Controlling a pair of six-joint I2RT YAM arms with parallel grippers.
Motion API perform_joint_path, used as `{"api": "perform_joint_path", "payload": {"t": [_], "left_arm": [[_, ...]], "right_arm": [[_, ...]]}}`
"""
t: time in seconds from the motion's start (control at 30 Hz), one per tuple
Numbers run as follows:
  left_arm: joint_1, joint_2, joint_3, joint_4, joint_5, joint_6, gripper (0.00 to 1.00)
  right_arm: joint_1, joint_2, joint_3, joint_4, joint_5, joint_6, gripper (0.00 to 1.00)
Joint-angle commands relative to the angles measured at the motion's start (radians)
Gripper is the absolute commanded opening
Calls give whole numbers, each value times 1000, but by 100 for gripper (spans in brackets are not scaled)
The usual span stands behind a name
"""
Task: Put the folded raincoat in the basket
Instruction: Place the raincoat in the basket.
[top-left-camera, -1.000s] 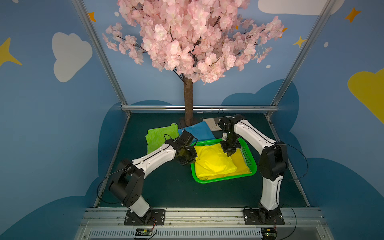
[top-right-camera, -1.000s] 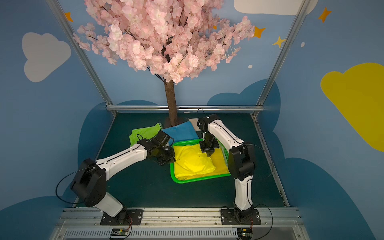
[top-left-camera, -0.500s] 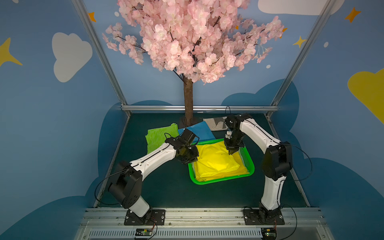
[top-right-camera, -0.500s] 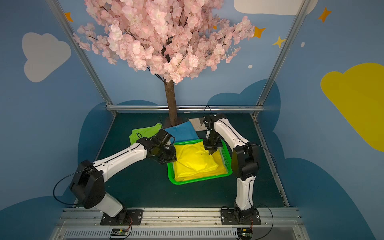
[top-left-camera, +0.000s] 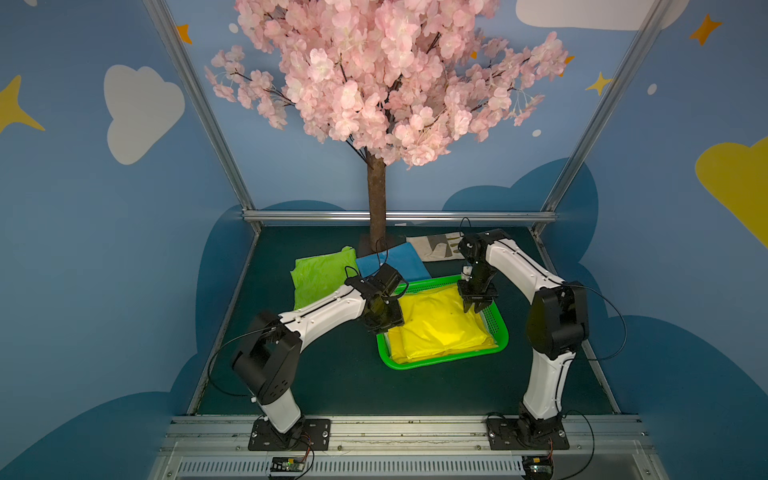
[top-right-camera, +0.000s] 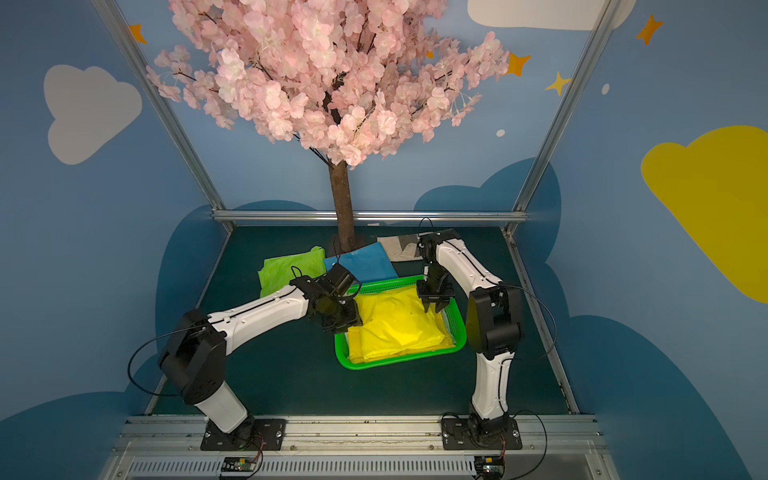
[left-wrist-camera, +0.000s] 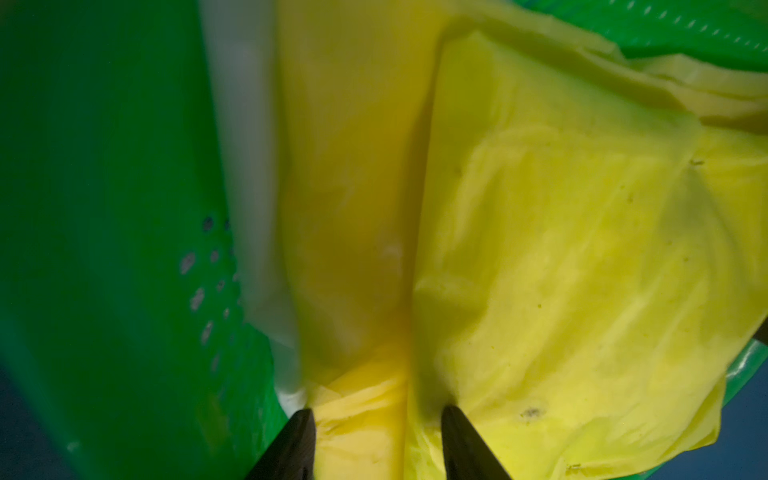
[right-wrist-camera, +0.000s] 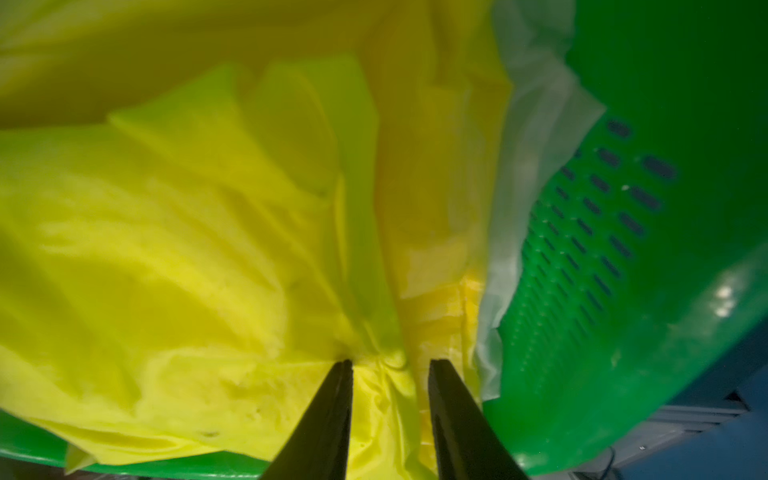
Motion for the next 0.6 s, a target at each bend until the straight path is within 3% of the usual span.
{"api": "perform_joint_path", "payload": {"t": [0.0, 0.1, 0.2, 0.3, 0.33, 0.37, 0.57], "left_arm": [[23, -83, 34, -110, -78, 33, 57], [35, -141, 40, -89, -61, 48, 52], [32, -162, 33, 13, 24, 73, 38], [18, -111, 41, 125, 154, 80, 23], [11, -78, 61, 138, 179, 86, 17], [0, -42, 87, 137, 181, 96, 13], [-17, 104, 141, 123, 139, 110, 4]], "right_arm": [[-13, -63, 33, -22, 51, 14, 42], [-21, -102, 62, -21, 53, 22, 43], [-16, -154, 48, 60, -81, 2, 38], [-9, -186, -1, 165, -258, 6, 20], [-5, -187, -19, 198, -304, 15, 6], [-3, -181, -31, 225, -339, 25, 0], [-3, -70, -54, 288, -371, 56, 0]]}}
